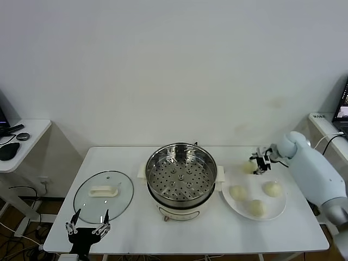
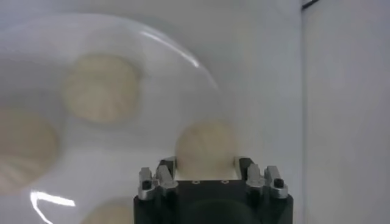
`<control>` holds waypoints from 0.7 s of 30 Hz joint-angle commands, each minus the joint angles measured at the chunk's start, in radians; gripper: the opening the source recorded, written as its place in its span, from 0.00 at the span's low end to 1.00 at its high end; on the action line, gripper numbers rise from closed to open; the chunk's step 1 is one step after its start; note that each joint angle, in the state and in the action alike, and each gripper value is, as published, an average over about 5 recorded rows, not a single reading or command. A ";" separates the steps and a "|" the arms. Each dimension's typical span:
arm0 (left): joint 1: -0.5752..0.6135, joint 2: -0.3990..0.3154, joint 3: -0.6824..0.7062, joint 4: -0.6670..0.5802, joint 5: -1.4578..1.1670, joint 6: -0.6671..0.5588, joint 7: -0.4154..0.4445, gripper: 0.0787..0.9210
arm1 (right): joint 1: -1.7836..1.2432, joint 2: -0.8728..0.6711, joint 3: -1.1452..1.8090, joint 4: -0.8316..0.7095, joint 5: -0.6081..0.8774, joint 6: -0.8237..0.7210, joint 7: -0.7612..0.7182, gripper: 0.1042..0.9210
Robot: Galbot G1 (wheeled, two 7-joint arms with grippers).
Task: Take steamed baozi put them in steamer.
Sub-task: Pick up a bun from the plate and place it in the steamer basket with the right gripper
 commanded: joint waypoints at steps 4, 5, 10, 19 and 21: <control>-0.025 0.004 -0.002 -0.003 0.000 0.004 -0.007 0.88 | 0.422 0.015 -0.324 0.102 0.398 -0.097 -0.096 0.62; -0.029 0.005 -0.003 -0.004 -0.001 0.004 -0.008 0.88 | 0.460 0.033 -0.362 0.105 0.434 -0.105 -0.112 0.62; -0.044 0.004 -0.008 -0.008 -0.006 0.004 -0.010 0.88 | 0.578 0.152 -0.494 0.066 0.558 -0.056 -0.192 0.62; -0.040 -0.015 -0.017 -0.018 -0.009 0.003 -0.017 0.88 | 0.594 0.330 -0.578 -0.031 0.521 0.572 -0.270 0.63; -0.038 -0.018 -0.018 -0.017 -0.009 0.003 -0.019 0.88 | 0.569 0.336 -0.581 -0.001 0.434 0.657 -0.266 0.64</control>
